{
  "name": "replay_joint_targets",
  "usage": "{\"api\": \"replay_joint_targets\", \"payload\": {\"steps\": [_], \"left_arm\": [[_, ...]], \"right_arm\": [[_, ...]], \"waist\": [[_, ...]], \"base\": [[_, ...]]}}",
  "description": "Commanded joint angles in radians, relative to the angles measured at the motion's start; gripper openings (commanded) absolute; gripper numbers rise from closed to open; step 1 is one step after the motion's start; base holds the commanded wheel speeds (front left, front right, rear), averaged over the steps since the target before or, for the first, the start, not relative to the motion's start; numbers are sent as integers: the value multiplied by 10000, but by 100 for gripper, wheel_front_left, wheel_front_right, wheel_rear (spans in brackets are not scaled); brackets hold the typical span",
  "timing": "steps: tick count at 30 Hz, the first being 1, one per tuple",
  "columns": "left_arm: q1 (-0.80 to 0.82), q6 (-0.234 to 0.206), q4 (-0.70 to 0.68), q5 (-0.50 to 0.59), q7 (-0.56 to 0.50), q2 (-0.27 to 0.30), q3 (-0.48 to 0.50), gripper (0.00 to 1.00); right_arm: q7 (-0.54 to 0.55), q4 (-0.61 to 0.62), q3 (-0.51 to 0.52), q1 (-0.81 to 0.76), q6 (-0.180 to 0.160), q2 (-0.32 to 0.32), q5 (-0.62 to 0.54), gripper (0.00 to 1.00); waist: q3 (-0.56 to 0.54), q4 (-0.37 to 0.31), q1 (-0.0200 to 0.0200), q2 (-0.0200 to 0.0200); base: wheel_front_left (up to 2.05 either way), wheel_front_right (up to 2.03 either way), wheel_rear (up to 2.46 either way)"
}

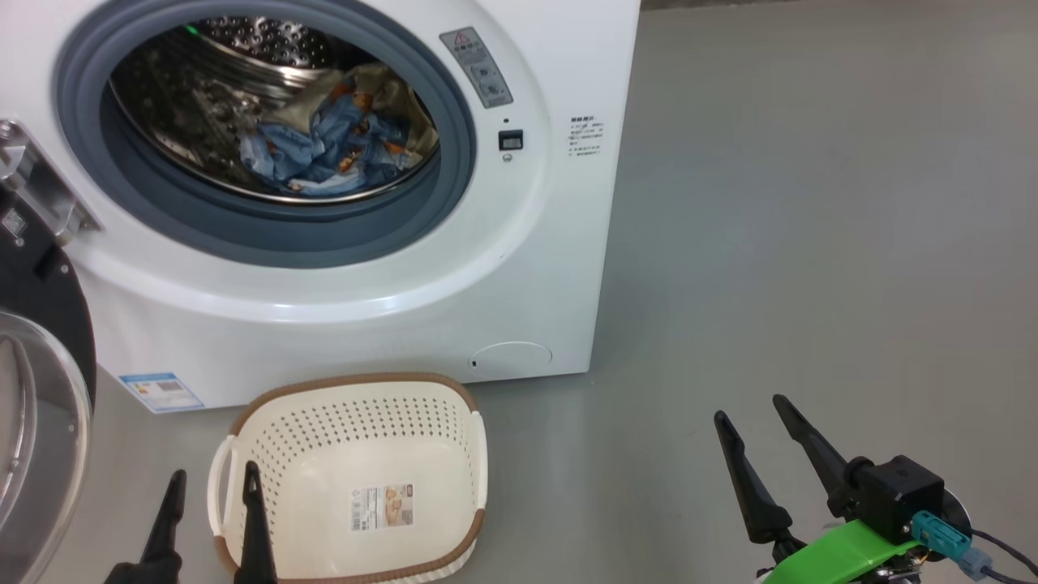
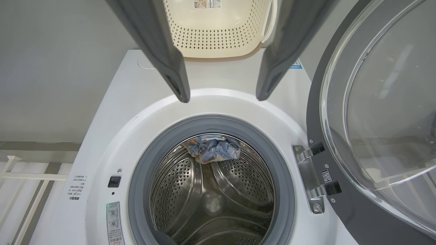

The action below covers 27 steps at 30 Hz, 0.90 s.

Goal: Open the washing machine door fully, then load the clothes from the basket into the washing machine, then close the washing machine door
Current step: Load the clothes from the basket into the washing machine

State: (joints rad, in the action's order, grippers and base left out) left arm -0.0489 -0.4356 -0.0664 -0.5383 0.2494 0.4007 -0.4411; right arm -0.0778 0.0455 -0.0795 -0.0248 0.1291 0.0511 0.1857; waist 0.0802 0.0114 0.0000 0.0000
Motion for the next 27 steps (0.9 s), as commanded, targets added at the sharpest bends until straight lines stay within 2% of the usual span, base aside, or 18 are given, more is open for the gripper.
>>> {"api": "replay_joint_targets", "payload": {"steps": [1,27], "left_arm": [[180,1,-158,126,123,223,369,100],[-15,-244,-304,285,-62,358,207,100]], "right_arm": [[48,333,-181,45,16,-9,-46,100],[147,473,-62,-272,16,-9,11,100]], "waist": [[-141,-75,0,0],[-462,-153,0,0]], "base": [[0,0,0],[0,0,0]]}}
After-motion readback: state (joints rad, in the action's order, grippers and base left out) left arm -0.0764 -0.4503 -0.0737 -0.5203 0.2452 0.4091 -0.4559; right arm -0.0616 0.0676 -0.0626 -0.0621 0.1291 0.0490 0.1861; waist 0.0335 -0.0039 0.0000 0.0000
